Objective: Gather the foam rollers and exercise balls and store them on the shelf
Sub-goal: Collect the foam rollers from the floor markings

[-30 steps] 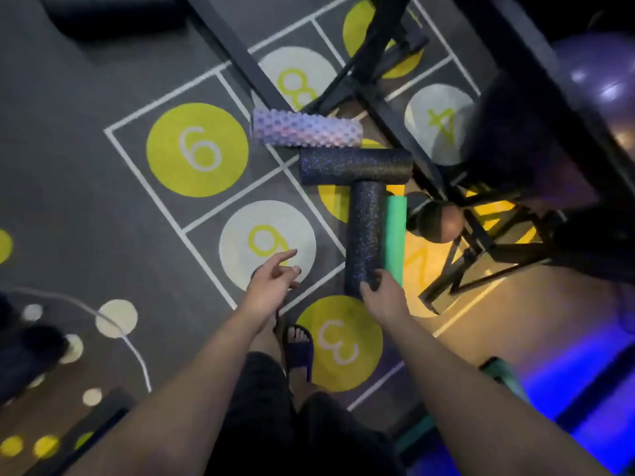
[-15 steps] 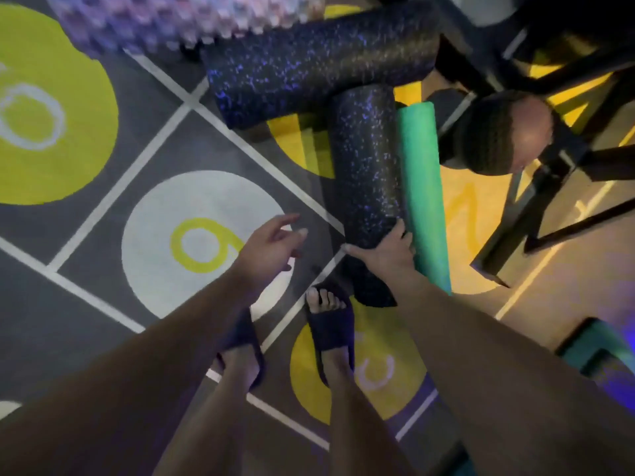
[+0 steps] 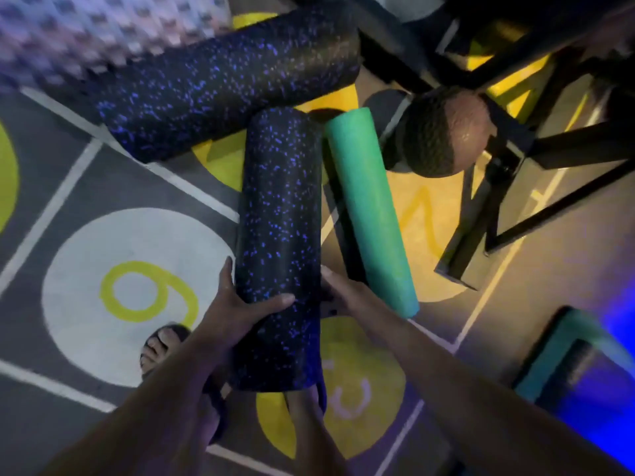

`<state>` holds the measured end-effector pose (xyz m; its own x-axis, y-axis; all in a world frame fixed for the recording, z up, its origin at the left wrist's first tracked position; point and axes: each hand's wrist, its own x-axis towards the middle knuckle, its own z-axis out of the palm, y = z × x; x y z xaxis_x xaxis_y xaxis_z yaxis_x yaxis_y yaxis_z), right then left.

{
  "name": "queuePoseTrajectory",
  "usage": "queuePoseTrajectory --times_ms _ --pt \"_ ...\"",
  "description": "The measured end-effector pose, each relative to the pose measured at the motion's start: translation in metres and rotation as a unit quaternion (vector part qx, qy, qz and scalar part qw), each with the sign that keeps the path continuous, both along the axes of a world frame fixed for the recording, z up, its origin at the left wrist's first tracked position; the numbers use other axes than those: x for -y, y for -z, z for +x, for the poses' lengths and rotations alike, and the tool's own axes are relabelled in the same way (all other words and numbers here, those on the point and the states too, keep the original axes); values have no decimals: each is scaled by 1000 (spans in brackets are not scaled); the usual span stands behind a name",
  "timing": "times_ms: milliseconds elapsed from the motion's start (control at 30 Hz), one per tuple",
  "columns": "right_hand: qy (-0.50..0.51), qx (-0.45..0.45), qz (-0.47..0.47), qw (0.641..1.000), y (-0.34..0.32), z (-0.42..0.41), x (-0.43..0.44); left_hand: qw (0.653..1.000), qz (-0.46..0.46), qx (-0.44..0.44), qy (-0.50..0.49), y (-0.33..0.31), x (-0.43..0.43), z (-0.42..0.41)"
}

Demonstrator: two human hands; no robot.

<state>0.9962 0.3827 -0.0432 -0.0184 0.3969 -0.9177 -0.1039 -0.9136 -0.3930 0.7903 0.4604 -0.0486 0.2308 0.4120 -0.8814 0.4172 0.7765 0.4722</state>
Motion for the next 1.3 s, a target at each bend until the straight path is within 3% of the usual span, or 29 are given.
queuePoseTrajectory --times_ms 33,100,167,200,333,467,533,700,800,900,1000,1133,1300 --pt "-2 14 -21 1000 2 9 -3 999 33 -14 26 0 -2 1" --pt "-69 173 -9 982 13 26 -9 994 85 -35 64 -4 -4 8" --pt "-111 356 -6 928 31 43 -17 988 129 -42 71 -3 -1 16" --pt "-97 404 -41 909 37 53 -23 985 152 -42 72 -1 3 19" --pt "-103 425 -198 877 84 83 -30 966 234 -67 89 22 14 14" --pt "-200 490 -166 832 107 83 -4 958 239 -113 114 49 25 -6" --pt "-216 476 -145 840 97 62 10 959 225 -132 109 46 32 -21" --pt "-52 304 -120 944 33 -24 46 961 165 -201 93 -24 45 -68" --pt "-73 207 -117 969 -12 -68 40 967 120 -221 37 -67 51 -105" --pt "-150 198 -87 965 -36 -111 16 973 69 -208 -72 -98 63 -143" --pt "-295 216 -45 930 -66 -158 -27 956 54 -217 -192 -115 88 -182" --pt "-454 213 -15 865 -121 -218 -58 918 42 -224 -326 -141 131 -226" --pt "-520 184 6 834 -153 -297 -23 852 -8 -190 -488 -159 204 -281"
